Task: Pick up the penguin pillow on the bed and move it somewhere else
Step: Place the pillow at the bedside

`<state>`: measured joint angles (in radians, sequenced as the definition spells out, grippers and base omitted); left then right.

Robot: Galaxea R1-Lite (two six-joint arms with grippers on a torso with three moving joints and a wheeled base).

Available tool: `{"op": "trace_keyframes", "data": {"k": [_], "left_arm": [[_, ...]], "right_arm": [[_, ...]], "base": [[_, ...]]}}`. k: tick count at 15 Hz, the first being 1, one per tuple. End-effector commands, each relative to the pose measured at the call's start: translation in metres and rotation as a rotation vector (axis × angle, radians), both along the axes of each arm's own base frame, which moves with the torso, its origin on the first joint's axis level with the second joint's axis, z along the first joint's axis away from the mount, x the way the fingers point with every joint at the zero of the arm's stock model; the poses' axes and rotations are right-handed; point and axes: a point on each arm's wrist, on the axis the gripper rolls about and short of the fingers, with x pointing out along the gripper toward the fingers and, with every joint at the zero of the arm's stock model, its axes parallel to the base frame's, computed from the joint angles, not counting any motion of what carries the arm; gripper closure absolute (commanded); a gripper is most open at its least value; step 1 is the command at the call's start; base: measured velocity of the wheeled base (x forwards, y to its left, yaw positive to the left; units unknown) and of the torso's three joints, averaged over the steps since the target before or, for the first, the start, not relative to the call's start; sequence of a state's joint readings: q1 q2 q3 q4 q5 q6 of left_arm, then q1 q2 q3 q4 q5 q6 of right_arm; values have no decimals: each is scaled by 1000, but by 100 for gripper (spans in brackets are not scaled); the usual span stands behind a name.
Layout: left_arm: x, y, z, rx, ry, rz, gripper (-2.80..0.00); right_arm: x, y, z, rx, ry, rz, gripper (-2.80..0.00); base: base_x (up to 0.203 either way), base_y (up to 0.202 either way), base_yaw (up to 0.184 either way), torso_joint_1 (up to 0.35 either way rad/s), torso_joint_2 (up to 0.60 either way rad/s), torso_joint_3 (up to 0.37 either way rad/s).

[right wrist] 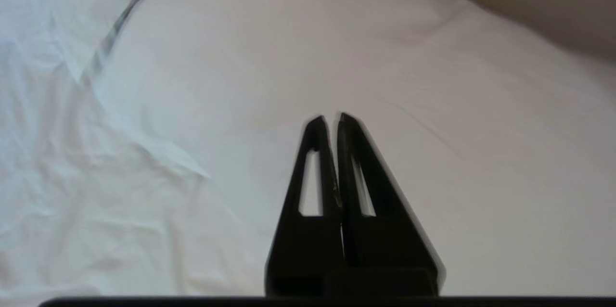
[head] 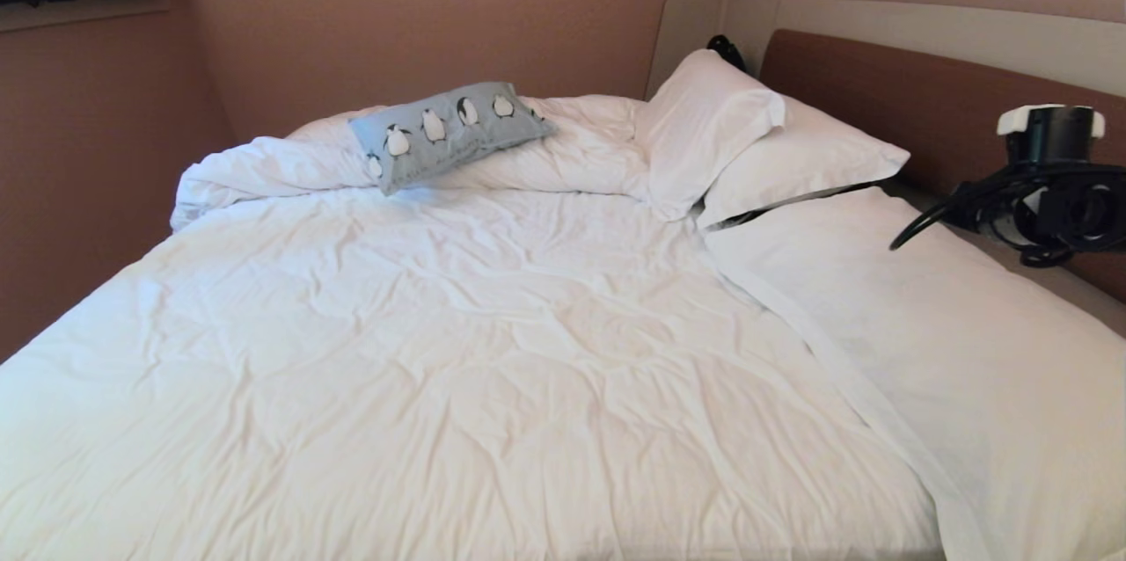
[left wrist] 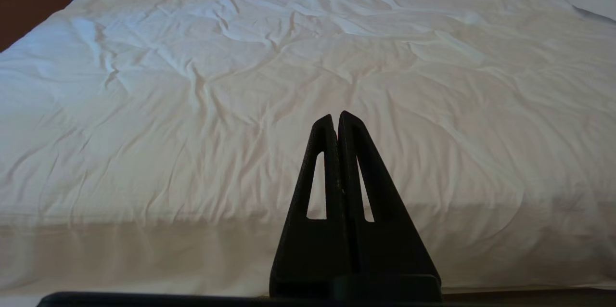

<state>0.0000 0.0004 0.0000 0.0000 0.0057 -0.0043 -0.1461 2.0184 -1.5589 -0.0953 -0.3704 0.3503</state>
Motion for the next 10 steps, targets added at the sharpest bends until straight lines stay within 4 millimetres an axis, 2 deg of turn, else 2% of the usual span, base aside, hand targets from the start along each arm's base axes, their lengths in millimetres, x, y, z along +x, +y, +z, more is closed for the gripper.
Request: {"op": "trace_keyframes", "data": {"k": [1,6,10], "left_arm": [[0,0,0,0,0,0,0],[0,0,0,0,1,0,0],[0,0,0,0,0,0,0]], "right_arm": [[9,23,-10,-79,-18,81,0],[52,56,-73,-104,80,173,0],[80,64,-97,-159,141,216,0]], "base": [[0,0,0,0,0,0],[0,0,0,0,0,0],[0,0,0,0,0,0]]}}
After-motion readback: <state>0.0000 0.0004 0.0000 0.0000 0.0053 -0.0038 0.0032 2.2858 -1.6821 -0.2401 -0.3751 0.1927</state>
